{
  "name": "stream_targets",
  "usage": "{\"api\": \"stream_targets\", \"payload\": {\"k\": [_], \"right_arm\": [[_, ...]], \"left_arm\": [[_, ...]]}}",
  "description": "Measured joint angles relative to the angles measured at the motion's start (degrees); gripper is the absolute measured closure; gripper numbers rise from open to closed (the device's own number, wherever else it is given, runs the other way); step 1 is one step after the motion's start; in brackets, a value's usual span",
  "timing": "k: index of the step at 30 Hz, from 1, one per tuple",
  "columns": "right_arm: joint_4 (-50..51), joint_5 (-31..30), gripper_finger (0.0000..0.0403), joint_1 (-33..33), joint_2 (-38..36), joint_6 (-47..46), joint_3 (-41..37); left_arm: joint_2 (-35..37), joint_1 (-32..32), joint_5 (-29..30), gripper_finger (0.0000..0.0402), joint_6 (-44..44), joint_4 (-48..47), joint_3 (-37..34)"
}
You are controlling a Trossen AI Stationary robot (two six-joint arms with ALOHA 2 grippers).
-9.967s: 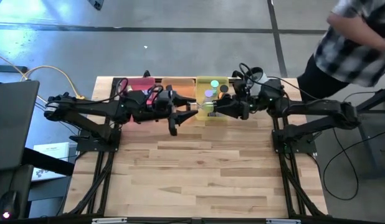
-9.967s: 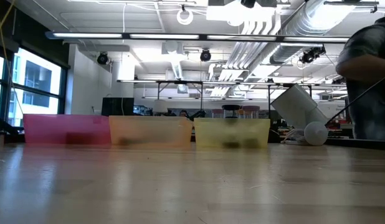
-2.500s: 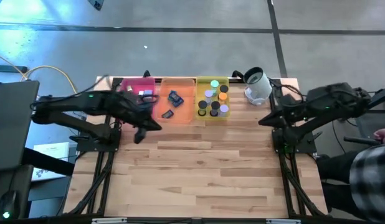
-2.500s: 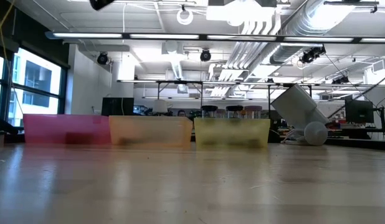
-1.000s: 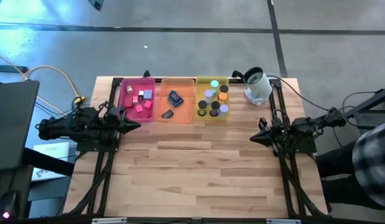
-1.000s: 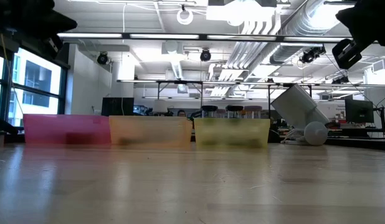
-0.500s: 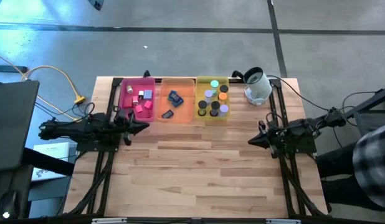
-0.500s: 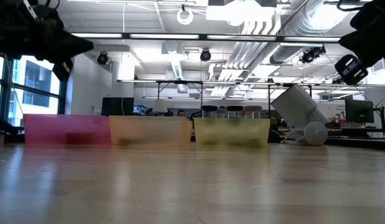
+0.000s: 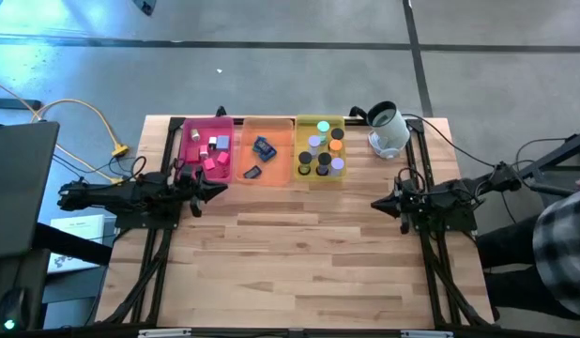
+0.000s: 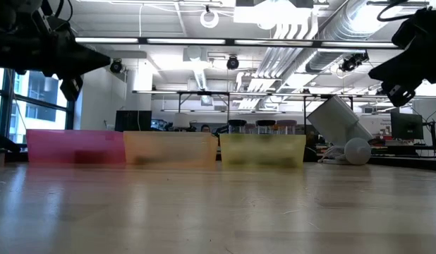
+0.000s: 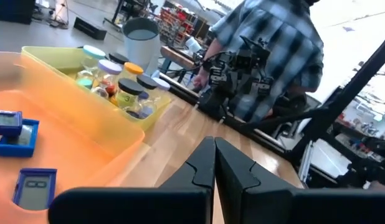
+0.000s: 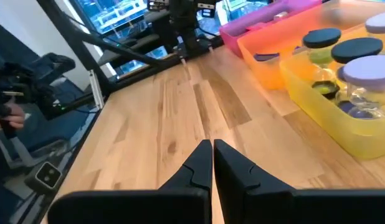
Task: Pick & Place Office items
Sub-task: Return to Home Position
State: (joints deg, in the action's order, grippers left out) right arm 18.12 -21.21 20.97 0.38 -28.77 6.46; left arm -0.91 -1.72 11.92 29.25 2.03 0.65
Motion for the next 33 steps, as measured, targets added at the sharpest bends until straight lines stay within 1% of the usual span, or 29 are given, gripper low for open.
{"api": "stream_targets", "payload": {"k": [3,8,13,16,19,23,24,28,31,33], "right_arm": [[0.1,0.86,0.04,0.0,0.0,0.35,0.0],[-0.35,5.61,0.04,0.0,0.0,3.28,0.0],[-7.03,12.01,0.04,0.0,0.0,8.14,-0.01],[-12.29,13.6,0.04,0.0,0.0,10.95,-1.36],[-15.05,13.01,0.04,0.02,0.05,10.7,-3.91],[-18.1,12.98,0.04,0.02,0.94,11.73,-4.66],[-18.16,12.2,0.04,0.02,0.87,12.02,-4.66],[-17.64,4.77,0.04,0.0,1.11,8.68,-4.48],[-17.54,3.77,0.04,0.02,1.77,7.92,-4.46],[-17.51,3.7,0.04,0.02,2.06,9.86,-4.46]], "left_arm": [[0.0,0.0,0.01,0.0401,1.4,0.16,-0.07],[0.0,0.0,-0.02,0.0401,0.51,0.15,-0.13],[0.0,0.0,0.0,0.0401,0.4,0.15,-0.17],[0.0,0.0,-0.02,0.0401,0.38,0.15,-0.18],[0.0,0.0,-0.02,0.0401,0.38,0.15,-0.2],[0.0,0.0,-0.05,0.0401,0.37,0.25,-0.2],[0.0,0.0,-0.1,0.0401,0.35,0.33,-0.2],[0.0,0.0,-0.1,0.0401,0.35,0.48,-0.2],[0.0,0.0,-0.14,0.0401,0.35,0.54,-0.2],[0.0,0.0,-0.15,0.0401,0.35,0.58,-0.2]]}}
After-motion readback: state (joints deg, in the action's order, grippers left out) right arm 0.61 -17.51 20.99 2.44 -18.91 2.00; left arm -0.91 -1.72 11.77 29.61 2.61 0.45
